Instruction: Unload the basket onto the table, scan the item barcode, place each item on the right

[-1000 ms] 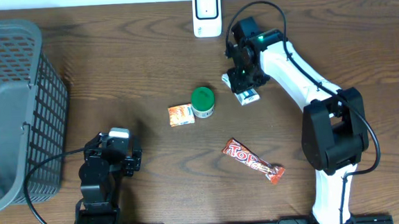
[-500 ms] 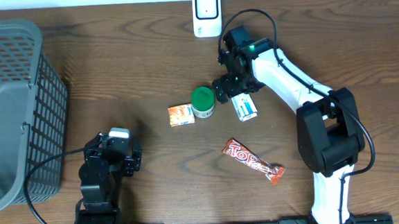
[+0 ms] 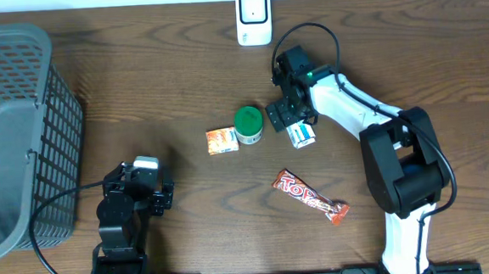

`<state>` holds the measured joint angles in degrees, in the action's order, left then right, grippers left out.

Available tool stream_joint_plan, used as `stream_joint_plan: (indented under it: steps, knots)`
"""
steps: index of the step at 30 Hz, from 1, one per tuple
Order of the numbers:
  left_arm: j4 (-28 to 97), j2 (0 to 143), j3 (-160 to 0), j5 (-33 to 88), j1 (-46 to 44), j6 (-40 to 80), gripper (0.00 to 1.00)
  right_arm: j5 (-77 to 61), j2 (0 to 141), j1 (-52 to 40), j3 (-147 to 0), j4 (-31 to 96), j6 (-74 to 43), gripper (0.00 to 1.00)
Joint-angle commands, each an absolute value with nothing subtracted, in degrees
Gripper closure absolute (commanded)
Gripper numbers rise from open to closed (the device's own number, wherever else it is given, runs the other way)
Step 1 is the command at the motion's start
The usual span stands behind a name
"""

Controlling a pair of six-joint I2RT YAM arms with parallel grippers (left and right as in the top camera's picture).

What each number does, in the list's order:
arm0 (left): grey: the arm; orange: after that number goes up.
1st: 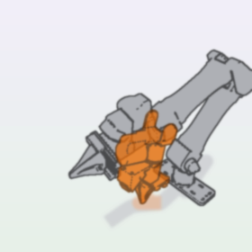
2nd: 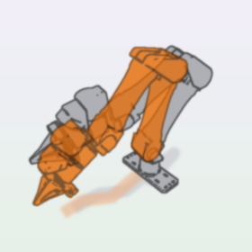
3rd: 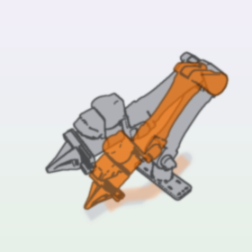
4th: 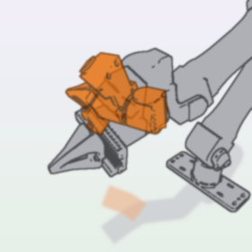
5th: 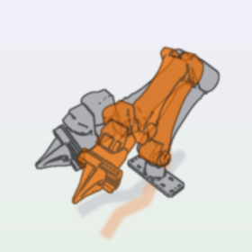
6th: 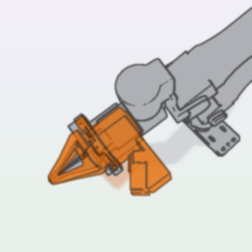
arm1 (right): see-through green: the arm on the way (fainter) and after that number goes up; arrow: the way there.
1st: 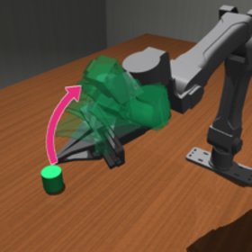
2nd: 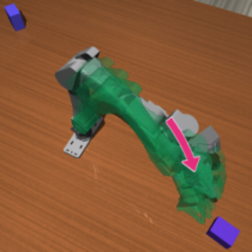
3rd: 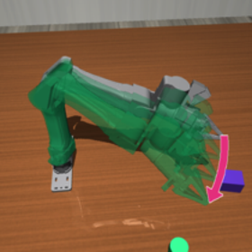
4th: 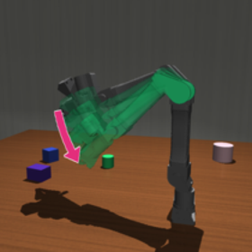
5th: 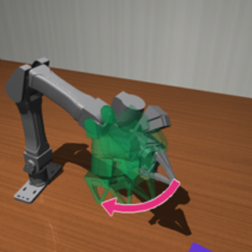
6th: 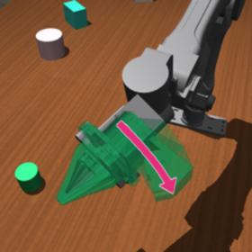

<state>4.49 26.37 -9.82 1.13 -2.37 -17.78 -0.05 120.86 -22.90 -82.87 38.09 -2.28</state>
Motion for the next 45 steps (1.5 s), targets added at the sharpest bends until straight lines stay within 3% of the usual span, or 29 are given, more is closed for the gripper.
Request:
stream_joint_plan:
  steps: [1,4,9,13,20,26,32,45]
  knots:
    - [4.3,26.1,-9.8,0.6,-2.5,-17.3,0.13,-1.8,123.1,-22.9,-77.7,35.9,-2.5,0.07]
    - [4.3,26.1,-9.8,0.6,-2.5,-17.3,0.13,-1.8,123.1,-22.9,-75.7,33.5,-2.5,0.22]
    - [4.3,26.1,-9.8,0.6,-2.5,-17.2,0.13,-2.3,123.2,-22.9,-75.4,32.5,-2.5,0.58]
    - [4.3,26.1,-9.8,0.6,-2.5,-17.3,0.13,-6.8,123.1,-22.9,-75.9,32.6,-2.5,0.69]
    - [4.3,26.1,-9.8,0.6,-2.5,-17.3,0.13,-19.4,123.1,-22.0,-85.9,42.9,-2.4,0.73]
    - [4.3,26.1,-9.8,0.6,-2.5,-17.3,0.13,-34.3,123.1,-21.1,-96.0,56.5,5.9,0.76]
    - [4.3,26.1,-9.8,0.6,-2.5,-17.3,0.13,-37.3,123.1,-18.8,-102.9,68.3,9.0,0.79]
    - [4.3,26.1,-9.8,0.6,-2.5,-17.3,0.13,-67.8,123.1,-13.2,-104.5,75.2,24.7,0.73]
